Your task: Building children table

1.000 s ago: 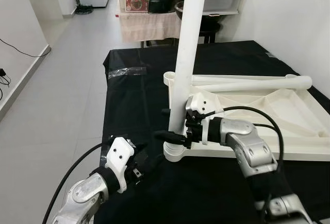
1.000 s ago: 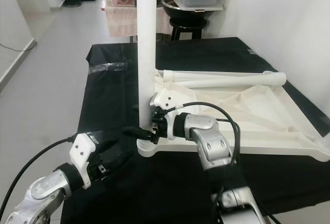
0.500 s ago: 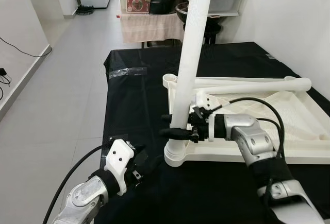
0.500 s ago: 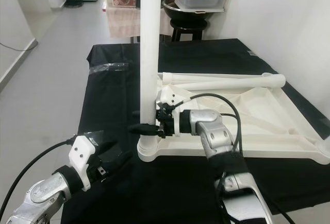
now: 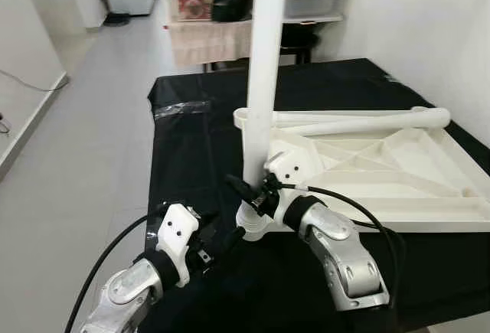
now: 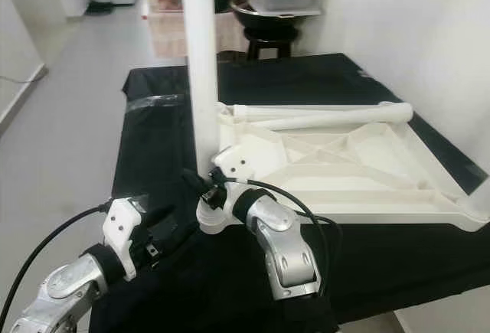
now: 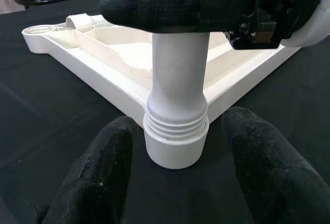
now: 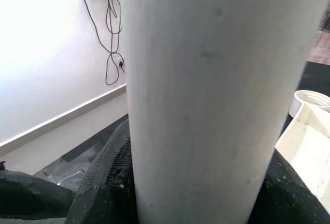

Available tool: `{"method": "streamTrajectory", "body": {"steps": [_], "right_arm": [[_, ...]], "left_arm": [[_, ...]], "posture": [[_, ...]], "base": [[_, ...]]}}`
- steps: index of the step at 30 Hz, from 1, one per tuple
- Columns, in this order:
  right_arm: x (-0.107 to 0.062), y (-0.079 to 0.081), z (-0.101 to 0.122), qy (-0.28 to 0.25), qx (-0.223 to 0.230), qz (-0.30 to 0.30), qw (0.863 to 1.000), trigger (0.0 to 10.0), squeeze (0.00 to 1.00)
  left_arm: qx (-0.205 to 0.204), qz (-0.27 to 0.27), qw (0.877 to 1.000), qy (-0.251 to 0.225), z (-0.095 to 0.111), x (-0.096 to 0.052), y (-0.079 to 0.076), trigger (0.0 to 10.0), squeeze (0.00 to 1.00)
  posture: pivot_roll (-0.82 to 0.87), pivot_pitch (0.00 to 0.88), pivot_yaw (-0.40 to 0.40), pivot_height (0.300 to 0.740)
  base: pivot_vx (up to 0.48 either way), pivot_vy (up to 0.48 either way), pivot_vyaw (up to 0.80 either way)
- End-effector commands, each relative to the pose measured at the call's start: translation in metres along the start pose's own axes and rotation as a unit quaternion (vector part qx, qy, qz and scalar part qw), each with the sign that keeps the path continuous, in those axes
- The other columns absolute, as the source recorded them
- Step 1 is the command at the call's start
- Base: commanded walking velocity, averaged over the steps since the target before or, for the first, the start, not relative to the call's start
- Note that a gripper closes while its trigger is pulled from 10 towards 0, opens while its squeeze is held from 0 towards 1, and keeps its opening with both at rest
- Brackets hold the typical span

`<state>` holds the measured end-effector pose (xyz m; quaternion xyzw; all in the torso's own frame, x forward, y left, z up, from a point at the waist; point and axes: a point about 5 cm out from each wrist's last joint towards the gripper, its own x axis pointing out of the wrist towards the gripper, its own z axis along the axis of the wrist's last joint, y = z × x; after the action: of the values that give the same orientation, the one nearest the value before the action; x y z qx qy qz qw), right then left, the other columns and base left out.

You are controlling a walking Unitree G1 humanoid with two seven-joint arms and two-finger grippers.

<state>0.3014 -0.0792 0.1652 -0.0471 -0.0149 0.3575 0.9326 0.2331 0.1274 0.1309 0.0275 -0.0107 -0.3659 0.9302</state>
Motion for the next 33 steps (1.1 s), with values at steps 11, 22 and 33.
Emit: {"method": "streamTrajectory", "body": {"steps": [11,22,33], "right_arm": [[-0.011,0.003,-0.009,0.011,0.058,0.148,0.987,10.0,1.00],[-0.005,-0.041,0.014,0.012,0.034,0.301,0.953,10.0,0.00],[0.006,-0.046,0.015,0.008,0.083,0.354,0.931,2.0,0.00]], "left_arm": [[0.001,0.018,1.000,0.006,-0.004,0.003,0.003,10.0,0.00],[-0.003,0.015,1.000,0.009,-0.005,0.003,0.002,10.0,0.00],[-0.005,0.017,1.000,0.007,-0.004,0.004,0.001,10.0,0.00]], "posture": [[0.00,0.038,-0.044,0.740],[0.02,0.031,-0.042,0.740],[0.03,0.045,-0.045,0.740]], "base": [[0.000,0.000,0.00],[0.000,0.000,0.00],[0.000,0.000,0.00]]}}
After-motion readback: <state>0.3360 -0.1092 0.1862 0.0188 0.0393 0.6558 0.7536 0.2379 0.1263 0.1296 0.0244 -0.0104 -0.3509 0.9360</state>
